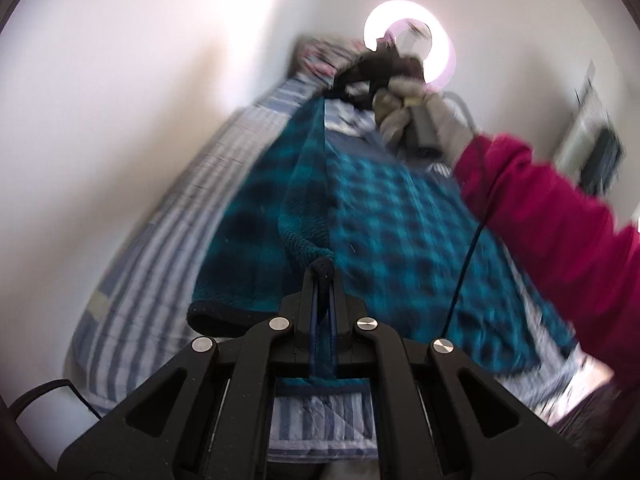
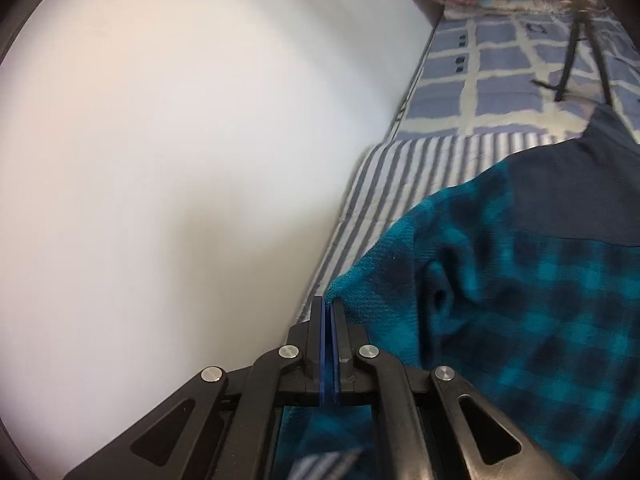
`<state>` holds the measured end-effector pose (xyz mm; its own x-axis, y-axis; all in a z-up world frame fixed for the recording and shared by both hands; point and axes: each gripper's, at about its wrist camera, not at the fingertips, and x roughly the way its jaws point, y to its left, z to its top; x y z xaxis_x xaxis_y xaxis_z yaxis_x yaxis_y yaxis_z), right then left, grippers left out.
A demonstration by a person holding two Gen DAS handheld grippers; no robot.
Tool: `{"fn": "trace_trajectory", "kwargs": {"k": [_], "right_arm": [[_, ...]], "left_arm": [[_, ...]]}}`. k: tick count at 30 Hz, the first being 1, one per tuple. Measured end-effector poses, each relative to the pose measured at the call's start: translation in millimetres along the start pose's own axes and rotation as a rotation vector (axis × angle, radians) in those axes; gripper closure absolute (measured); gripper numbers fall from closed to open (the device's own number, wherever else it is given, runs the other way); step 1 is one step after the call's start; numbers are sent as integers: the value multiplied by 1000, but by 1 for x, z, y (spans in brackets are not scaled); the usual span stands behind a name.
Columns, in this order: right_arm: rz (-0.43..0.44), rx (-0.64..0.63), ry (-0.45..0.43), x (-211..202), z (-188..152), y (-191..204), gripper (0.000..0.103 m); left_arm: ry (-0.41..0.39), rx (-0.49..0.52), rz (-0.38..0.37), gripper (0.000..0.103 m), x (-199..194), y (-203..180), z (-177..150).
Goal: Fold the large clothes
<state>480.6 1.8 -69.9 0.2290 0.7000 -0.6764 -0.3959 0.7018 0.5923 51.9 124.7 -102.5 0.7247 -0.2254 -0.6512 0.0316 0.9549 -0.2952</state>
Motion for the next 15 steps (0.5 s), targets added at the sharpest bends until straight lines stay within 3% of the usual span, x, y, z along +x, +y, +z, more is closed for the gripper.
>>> {"fn": "trace_trajectory", "kwargs": {"k": [4, 8, 12, 15], "right_arm": [[25, 108, -4, -40, -28, -74, 103], [-21, 193, 6, -60, -65, -138, 103], [-122, 191, 43, -60, -84, -168, 101], [-280, 117, 100, -54, -87, -165, 94]], "left_arm": [[87, 75, -40, 101, 21, -27, -20], [157, 129, -81, 101, 37, -50, -36], [206, 143, -128, 101, 47, -64, -43], [235, 113, -165, 92, 43, -63, -47]]}}
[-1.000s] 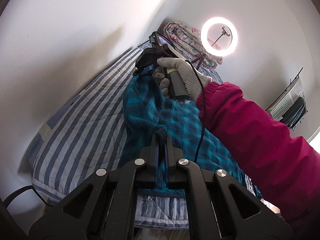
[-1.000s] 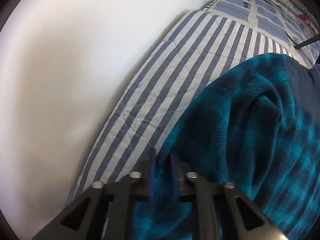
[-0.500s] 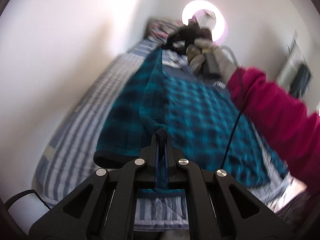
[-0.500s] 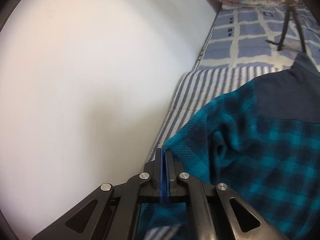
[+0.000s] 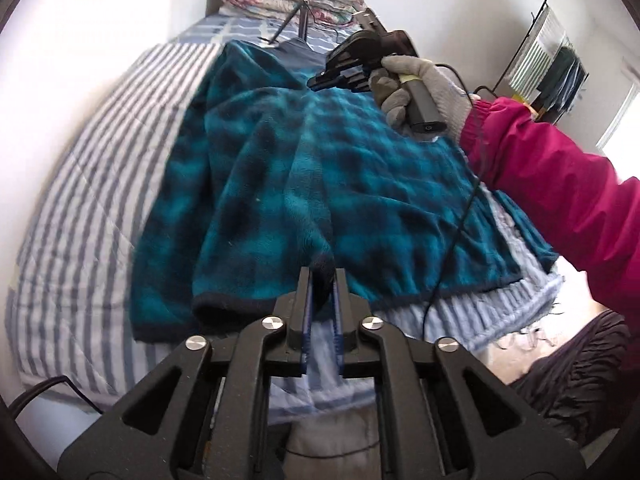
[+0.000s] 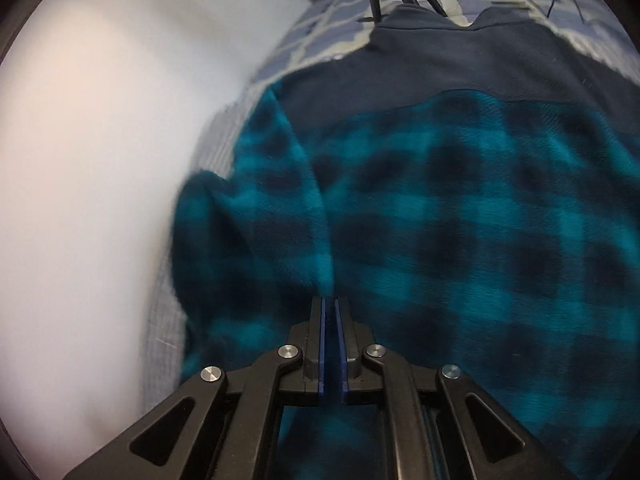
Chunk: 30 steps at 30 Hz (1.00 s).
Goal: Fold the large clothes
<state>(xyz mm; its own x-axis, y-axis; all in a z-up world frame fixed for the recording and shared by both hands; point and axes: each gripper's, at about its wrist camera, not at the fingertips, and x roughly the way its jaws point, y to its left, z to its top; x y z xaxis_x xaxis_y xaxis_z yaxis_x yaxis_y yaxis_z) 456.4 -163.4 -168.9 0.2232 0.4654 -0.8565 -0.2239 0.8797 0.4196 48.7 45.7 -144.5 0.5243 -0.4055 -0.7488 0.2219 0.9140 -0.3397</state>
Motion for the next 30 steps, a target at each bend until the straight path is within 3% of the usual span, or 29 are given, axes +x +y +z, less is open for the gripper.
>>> {"fn": "trace_trajectory", "kwargs": {"k": [1, 3, 7, 10, 14, 15, 19, 21, 26, 28, 29, 30], "right_arm": [[-64, -31, 5, -2, -1, 2, 82], [-175, -102, -19, -20, -5, 22, 74], [-136, -198, -61, -44, 2, 51, 69], [-115, -295, -64, -51, 5, 91, 65], [-109, -431, -20, -19, 11, 147, 64], [-122, -460, -9, -9, 10, 157, 59], [-226, -577, 45, 31, 2, 202, 53], [-278, -581, 66, 45, -2, 210, 53], [-454, -596, 98, 76, -6, 220, 57], [-471, -584, 110, 80, -7, 216, 83], [-463, -571, 113, 81, -4, 212, 85], [-458, -561, 109, 80, -3, 210, 95]], "left_arm": [[1, -13, -13, 90, -2, 0, 2], [-17, -62, -48, 74, -12, 7, 0], [-61, -154, -49, 69, -29, 30, -12], [-40, -277, -36, 69, -21, 57, -13], [23, -346, -45, 69, 5, 70, -7], [27, -351, -52, 69, 9, 70, -7], [29, -336, -44, 67, 19, 69, -5], [31, -339, -42, 60, 22, 69, -6], [44, -385, -85, 60, 32, 79, -7], [48, -382, -80, 78, 34, 79, -8], [63, -371, -62, 93, 38, 79, -8], [67, -366, -42, 97, 39, 78, -9]]}}
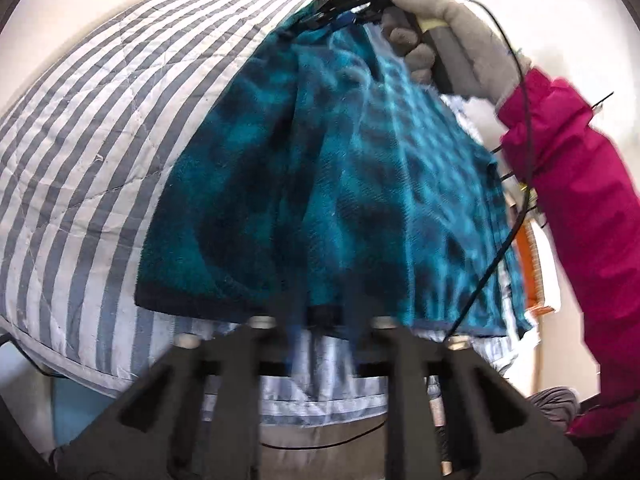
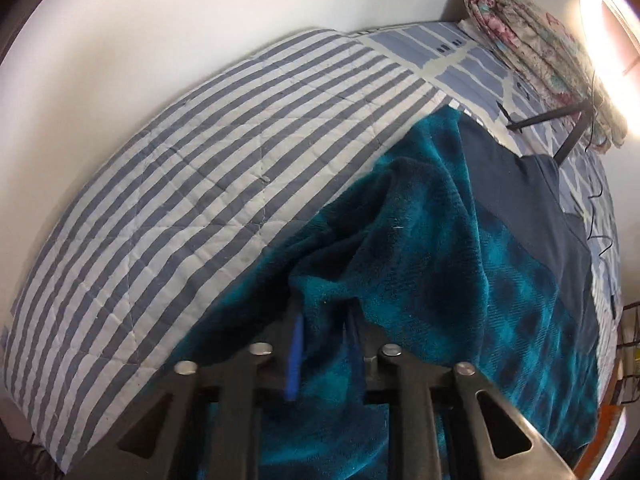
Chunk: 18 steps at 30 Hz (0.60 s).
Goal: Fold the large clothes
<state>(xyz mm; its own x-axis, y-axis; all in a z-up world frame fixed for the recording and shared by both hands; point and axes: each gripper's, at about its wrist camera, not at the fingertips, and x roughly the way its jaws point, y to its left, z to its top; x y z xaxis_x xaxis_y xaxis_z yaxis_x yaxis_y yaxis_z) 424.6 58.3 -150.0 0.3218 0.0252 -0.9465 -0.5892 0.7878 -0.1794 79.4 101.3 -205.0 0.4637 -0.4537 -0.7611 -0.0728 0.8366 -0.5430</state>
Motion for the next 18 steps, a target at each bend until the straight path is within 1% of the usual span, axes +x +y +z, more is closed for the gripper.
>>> {"fn": "trace_trajectory", "kwargs": {"k": [1, 2, 4, 10, 12, 14, 16, 17, 18], "right_arm": [[4, 9, -3, 0, 1, -3, 101], [11, 25, -12, -2, 1, -7, 102], [51, 70, -29, -5, 2, -17, 103], [133, 188, -96, -23, 9, -44, 103], [162, 217, -116, -27, 12, -51, 103], [212, 255, -133, -27, 18, -54, 103], [239, 272, -151, -22, 22, -50, 103], [239, 266, -155, -19, 24, -46, 103], [239, 244, -149, -14, 27, -39, 102]], "left_arm": [[-4, -4, 3, 98, 1, 0, -1], [-11, -3, 5, 99, -1, 0, -2], [-33, 18, 20, 99, -7, -3, -4], [-125, 84, 67, 99, -44, -14, -8], [-164, 111, 118, 99, -54, -15, -6], [-166, 131, 149, 99, -56, -13, -5], [-160, 110, 170, 99, -56, -6, -2], [-158, 90, 190, 94, -55, -2, -1], [-148, 78, 197, 83, -54, 2, 1]]}}
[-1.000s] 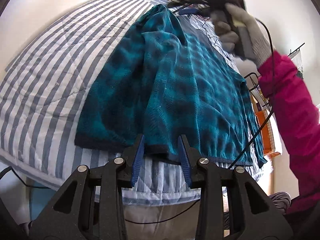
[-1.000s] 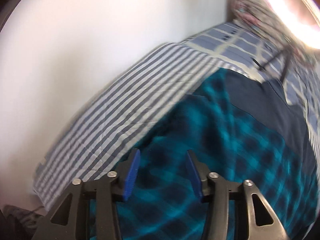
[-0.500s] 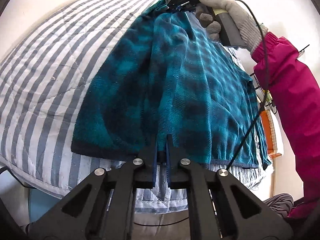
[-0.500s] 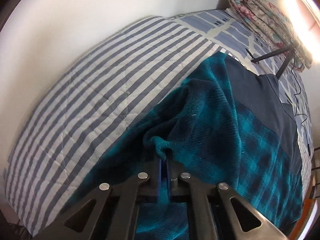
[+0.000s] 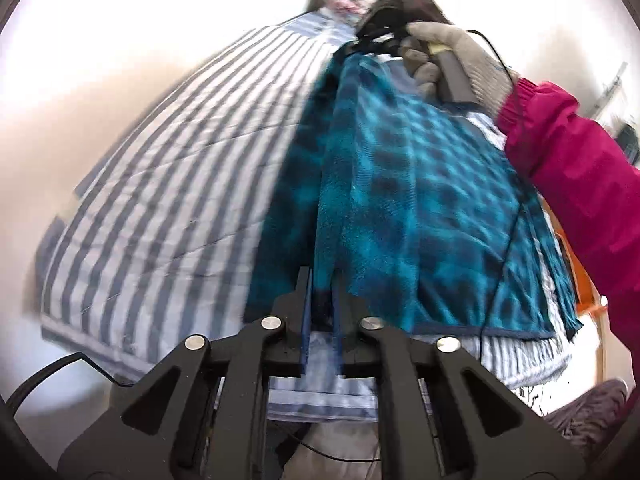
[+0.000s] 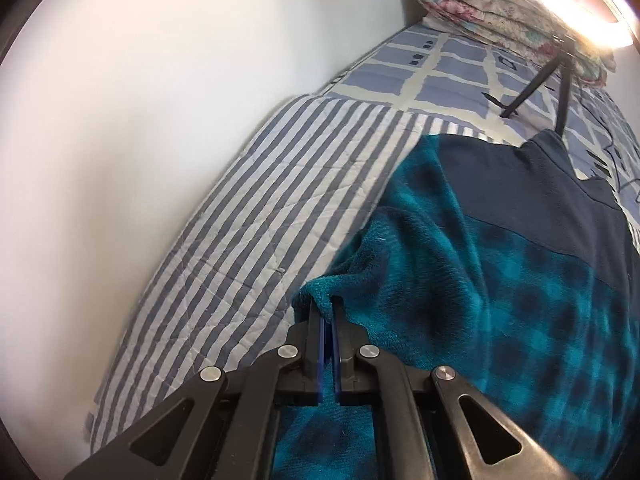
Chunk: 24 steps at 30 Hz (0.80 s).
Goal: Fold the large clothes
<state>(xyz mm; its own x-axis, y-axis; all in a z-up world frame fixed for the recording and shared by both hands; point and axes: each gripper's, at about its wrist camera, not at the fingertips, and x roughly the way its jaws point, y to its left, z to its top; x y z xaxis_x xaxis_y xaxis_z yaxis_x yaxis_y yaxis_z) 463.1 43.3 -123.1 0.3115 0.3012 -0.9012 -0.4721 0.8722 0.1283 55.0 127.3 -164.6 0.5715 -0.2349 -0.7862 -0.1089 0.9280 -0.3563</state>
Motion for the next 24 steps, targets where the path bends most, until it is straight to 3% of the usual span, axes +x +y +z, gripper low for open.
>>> {"fn": "trace_trajectory", "kwargs": {"k": [2, 3, 4, 5, 8, 14, 17, 19, 22, 24], "right_arm": [[12, -20, 22, 7, -3, 5, 92], [12, -27, 19, 5, -6, 6, 76], [8, -36, 3, -2, -10, 7, 71], [3, -46, -10, -10, -17, 7, 71], [58, -97, -24, -43, -49, 11, 72], [157, -239, -19, -92, -146, 32, 73], [111, -270, -13, -90, -192, 43, 73], [34, -291, -41, -83, -211, 48, 73], [60, -239, -10, -61, -225, 44, 74], [29, -250, 22, -44, -232, 47, 75]], "left_arm": [[-9, -23, -13, 75, -4, 5, 1], [-18, -34, -11, 70, -8, 9, 2], [-21, -43, -11, 66, -11, 15, 2], [-26, -60, -17, 61, -13, 20, 4], [-27, -127, -32, 61, -15, 38, 5], [29, -215, -83, 59, 1, 55, 6], [42, -239, -112, 44, 12, 54, 7], [50, -278, -133, 43, 17, 56, 8], [40, -301, -151, 41, 24, 52, 12], [42, -293, -166, 36, 29, 47, 14]]}}
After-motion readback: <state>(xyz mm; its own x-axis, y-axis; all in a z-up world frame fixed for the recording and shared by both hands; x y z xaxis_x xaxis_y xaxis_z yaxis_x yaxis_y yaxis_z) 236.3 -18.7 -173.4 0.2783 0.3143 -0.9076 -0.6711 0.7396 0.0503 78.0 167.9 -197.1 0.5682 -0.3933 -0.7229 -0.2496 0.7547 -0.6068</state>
